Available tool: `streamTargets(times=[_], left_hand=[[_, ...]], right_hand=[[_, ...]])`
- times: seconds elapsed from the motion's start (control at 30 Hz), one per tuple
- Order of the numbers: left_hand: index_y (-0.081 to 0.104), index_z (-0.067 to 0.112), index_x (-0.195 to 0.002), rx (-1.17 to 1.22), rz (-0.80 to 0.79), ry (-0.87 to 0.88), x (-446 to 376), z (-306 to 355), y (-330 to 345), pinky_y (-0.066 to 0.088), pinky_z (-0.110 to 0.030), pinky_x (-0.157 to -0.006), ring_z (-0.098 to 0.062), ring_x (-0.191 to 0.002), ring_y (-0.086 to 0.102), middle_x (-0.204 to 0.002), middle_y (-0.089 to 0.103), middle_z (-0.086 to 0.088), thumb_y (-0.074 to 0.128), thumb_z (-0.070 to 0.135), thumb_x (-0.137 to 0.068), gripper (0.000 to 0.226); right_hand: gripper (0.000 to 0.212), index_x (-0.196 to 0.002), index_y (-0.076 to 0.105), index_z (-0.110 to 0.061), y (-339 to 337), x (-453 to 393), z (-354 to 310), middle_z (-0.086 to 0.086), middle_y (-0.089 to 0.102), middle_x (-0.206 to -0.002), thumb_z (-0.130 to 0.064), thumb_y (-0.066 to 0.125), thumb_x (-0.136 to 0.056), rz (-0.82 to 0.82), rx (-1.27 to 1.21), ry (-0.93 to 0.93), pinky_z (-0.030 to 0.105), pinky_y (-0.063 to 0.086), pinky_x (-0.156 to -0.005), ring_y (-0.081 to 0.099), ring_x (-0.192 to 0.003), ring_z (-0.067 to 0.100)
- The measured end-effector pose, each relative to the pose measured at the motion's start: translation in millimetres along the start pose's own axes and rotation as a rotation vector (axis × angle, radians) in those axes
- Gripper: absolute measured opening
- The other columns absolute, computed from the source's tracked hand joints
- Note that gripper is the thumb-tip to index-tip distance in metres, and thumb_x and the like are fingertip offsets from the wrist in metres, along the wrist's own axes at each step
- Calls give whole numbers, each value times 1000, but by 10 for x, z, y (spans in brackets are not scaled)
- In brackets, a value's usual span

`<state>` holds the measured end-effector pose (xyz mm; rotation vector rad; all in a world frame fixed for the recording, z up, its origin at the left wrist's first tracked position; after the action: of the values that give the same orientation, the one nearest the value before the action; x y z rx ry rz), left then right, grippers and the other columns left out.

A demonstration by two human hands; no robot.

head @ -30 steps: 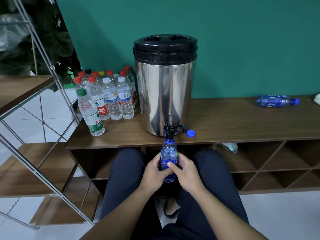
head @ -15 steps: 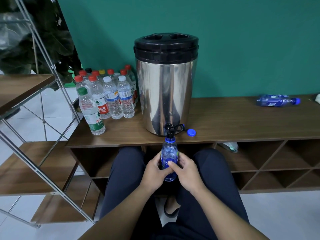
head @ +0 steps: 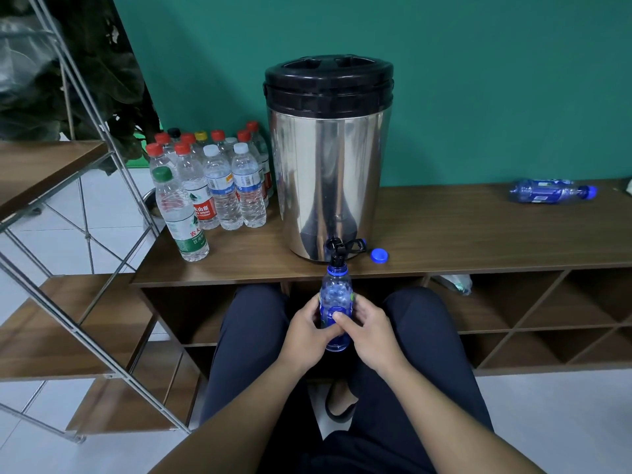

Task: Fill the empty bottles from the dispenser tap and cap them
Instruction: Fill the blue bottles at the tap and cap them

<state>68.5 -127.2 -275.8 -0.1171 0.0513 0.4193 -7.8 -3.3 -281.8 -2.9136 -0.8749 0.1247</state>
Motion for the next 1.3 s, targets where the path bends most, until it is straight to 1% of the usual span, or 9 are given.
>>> streamTargets(times=[0.1,0.23,0.5,0.7,0.87,1.0,1.3], left_hand=[[68,25,-145,1,-4,1,0,5,4,59,-34,-108,-16,-122,76,-128,80,4,83,-1,-94,59],[69,27,-143,-5,-4,3,2,10,-5,60,-36,-107,-17,-120,77,-126,81,4,83,0,-94,58],[69,27,-143,-2,-6,6,7,17,-9,60,-35,-106,-17,-121,76,-128,80,4,83,1,-94,57],[69,26,-144,-3,-6,16,15,43,-8,59,-26,-101,-15,-121,76,-127,80,5,83,0,-95,57],[69,25,-144,-1,-3,18,19,53,-5,58,-24,-101,-14,-121,76,-128,80,5,83,-1,-95,57],[70,28,-142,-20,-4,24,9,51,-7,59,-32,-106,-16,-121,76,-128,80,5,85,2,-94,57],[70,30,-142,-16,-8,15,12,34,-4,60,-38,-108,-16,-121,76,-127,80,5,85,3,-94,57]], right_hand=[[42,-140,73,-28,2,-2,9,-6,81,-129,-9,76,-103,-1,-3,2,48,58,-113,75,-125,14],[41,-139,73,-27,5,2,6,-6,82,-128,-7,76,-103,-1,-9,4,47,59,-112,76,-124,14],[41,-139,73,-28,5,4,0,-7,81,-128,-7,76,-103,0,-14,11,46,58,-112,75,-125,13],[41,-140,72,-28,1,8,1,-8,81,-128,-8,76,-104,-1,-14,19,46,59,-112,75,-124,12],[41,-139,73,-29,9,-2,13,-8,81,-128,-9,77,-103,-3,-5,13,48,58,-113,75,-125,13],[40,-136,74,-29,6,-6,14,-7,82,-126,-7,76,-103,1,-12,12,46,59,-111,76,-123,13],[42,-139,73,-29,8,0,8,-9,81,-128,-7,77,-103,-3,-13,17,41,58,-111,75,-125,11]])
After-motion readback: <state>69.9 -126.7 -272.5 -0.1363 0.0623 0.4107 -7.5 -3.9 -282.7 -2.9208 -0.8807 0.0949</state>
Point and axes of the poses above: each hand's wrist, its own x-axis away from the middle knuckle, its own y-axis out of the palm, z = x × y, the point moved 10 cm from there along -x, towards the middle knuckle
